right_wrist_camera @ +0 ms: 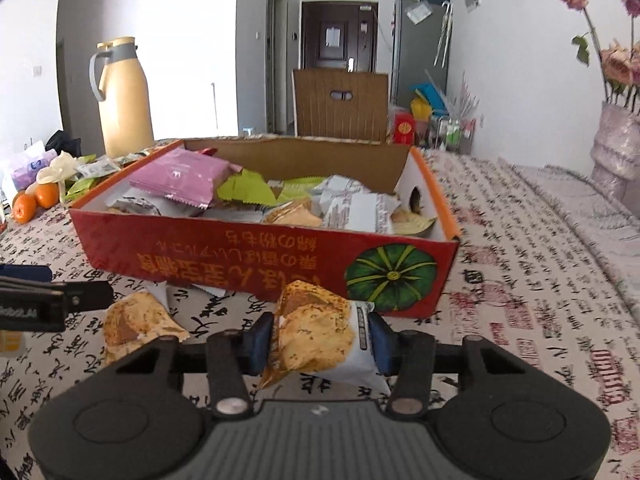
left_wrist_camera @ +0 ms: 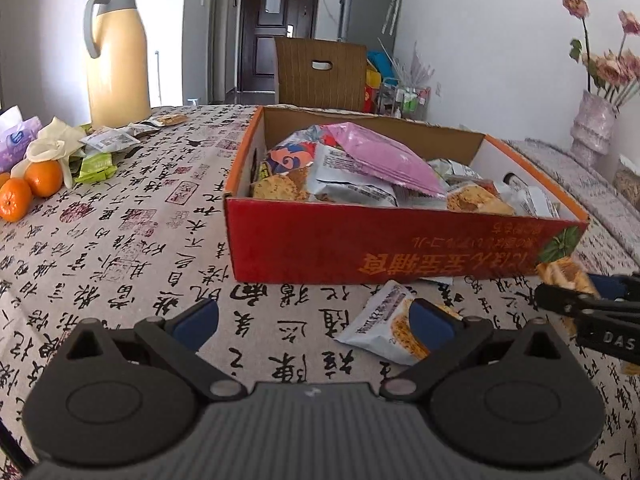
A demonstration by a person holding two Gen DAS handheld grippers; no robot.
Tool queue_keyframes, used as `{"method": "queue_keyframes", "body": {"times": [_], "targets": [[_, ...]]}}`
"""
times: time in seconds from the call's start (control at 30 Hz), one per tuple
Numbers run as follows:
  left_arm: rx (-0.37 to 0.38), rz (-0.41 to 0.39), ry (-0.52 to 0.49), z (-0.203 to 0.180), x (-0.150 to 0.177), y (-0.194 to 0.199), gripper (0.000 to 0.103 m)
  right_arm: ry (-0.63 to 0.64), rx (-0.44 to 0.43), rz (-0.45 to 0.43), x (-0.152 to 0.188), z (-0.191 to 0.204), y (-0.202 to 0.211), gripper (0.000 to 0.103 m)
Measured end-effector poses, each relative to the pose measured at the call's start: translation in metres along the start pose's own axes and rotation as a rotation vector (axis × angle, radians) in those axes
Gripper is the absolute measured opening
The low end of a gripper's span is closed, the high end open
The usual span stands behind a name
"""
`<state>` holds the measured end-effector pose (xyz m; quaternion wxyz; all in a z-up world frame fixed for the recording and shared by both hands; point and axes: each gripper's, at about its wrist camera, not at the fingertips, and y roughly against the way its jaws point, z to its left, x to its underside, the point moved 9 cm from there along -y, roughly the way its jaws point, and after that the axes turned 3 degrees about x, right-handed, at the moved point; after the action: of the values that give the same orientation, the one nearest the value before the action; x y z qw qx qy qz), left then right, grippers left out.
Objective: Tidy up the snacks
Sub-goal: 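Grasp a biscuit packet with the right tool while the left tool grasps another biscuit packet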
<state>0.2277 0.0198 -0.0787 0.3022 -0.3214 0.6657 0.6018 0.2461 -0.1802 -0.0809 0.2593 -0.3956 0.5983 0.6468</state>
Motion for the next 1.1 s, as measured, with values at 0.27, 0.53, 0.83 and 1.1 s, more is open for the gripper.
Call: {"method": "queue_keyframes", "body": {"times": [0.27, 0.53, 0.83, 1.1], "targets": [[-0.002, 0.031, -0.132, -0.028, -0.002, 0.002, 0.103, -0.021, 0.035, -0.048, 0.008, -0.018, 0.022, 0.049], [0.036, 0.092, -0.254, -0.058, 0.003, -0.009, 0.103, -0.1, 0.072, -0.059, 0.018, -0.038, 0.02, 0.049], [0.068, 0.169, -0.246, -0.059, 0.011, -0.038, 0.103, -0.145, 0.074, -0.06, 0.021, -0.045, 0.014, 0.049], [0.088, 0.153, -0.17, -0.049, 0.01, -0.043, 0.103, -0.166, 0.06, -0.049, 0.022, -0.047, 0.012, 0.05]]}}
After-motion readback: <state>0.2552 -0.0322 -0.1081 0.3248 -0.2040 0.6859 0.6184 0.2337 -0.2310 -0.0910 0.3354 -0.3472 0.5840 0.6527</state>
